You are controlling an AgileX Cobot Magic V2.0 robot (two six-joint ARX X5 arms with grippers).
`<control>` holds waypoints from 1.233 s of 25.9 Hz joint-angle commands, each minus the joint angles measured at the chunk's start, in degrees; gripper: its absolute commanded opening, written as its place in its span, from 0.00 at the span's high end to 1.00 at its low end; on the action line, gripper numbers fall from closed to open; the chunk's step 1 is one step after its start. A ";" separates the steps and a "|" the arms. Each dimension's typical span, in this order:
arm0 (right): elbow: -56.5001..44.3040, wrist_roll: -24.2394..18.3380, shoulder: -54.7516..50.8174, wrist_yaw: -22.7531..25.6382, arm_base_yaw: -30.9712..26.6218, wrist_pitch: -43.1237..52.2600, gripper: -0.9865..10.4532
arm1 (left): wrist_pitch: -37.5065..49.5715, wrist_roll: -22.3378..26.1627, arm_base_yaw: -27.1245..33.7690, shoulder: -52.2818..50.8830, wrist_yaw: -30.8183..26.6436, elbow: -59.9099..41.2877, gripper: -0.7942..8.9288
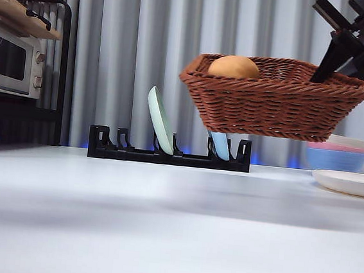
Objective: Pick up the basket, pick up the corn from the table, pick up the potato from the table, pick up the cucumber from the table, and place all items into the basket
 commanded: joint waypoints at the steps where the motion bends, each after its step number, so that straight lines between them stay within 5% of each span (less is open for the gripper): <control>1: 0.61 -0.07 -0.13 -0.74 2.36 1.01 0.92 | 8.96 -2.67 0.04 1.01 -5.38 3.10 0.93; 6: 0.61 -0.02 -0.13 -0.63 6.95 1.03 0.92 | 21.35 -3.13 0.04 5.38 -12.81 4.28 0.93; 11: 0.61 0.17 -0.13 0.15 11.30 1.09 0.92 | 24.02 -4.20 0.11 14.10 -23.89 4.28 0.93; 26: 0.61 0.68 -0.13 3.93 15.37 0.00 0.92 | 16.20 -4.15 0.52 33.48 -23.85 4.28 0.90; 27: 0.61 0.68 -0.13 3.96 15.37 -0.24 0.92 | 16.24 -4.15 0.52 33.48 -23.85 4.28 0.78; 29: 0.61 0.68 -0.11 3.96 15.37 -0.83 0.92 | 16.04 -4.15 0.61 33.48 -23.89 4.28 0.35; 32: 0.61 0.63 -0.11 3.96 15.37 -1.31 0.92 | 13.05 -4.13 0.81 32.76 -23.76 5.09 0.31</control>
